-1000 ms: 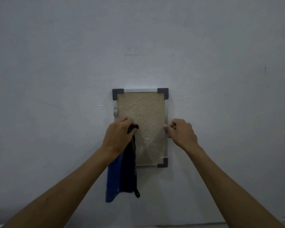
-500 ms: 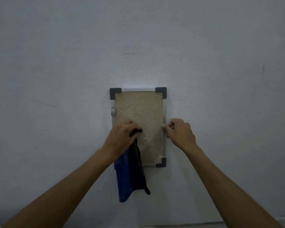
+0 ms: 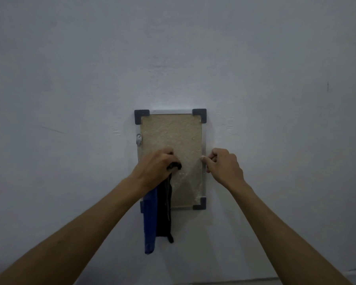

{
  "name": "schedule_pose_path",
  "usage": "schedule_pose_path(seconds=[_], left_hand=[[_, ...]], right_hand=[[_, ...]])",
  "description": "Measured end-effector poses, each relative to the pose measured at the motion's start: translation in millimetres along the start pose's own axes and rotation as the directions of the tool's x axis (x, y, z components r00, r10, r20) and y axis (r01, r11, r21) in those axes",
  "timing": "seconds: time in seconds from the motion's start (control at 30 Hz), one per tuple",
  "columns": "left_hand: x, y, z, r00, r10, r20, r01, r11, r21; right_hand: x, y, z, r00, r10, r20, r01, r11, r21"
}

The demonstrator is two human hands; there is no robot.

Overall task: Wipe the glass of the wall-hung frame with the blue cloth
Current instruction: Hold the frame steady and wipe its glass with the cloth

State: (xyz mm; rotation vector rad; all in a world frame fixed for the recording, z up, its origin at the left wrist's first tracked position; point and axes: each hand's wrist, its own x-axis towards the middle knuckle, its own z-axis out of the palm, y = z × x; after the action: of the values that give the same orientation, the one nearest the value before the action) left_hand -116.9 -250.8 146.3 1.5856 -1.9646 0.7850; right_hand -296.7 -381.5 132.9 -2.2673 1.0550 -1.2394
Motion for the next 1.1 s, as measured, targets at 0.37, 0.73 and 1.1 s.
schedule_pose_path(seconds=[0.37,0.73,1.1], left_hand=[[4,9,6,1.000,-0.014,-0.014,0.014,1.000,-0.009],[-5,16,21,0.999,-0.025,0.037,0.024,0.999,0.032],[-1,15,16,0.999,-0.035,-0.028,0.035,0.999,0.013]], right_hand=[[-1,2,0,1.000,-0.002,-0.008,0.002,1.000,0.003],[-2,1,-1,1.000,-0.006,0.004,0.006,1.000,-0.003],[-3,1,-1,1.000,0.001,0.016,-0.001,1.000,0.004]])
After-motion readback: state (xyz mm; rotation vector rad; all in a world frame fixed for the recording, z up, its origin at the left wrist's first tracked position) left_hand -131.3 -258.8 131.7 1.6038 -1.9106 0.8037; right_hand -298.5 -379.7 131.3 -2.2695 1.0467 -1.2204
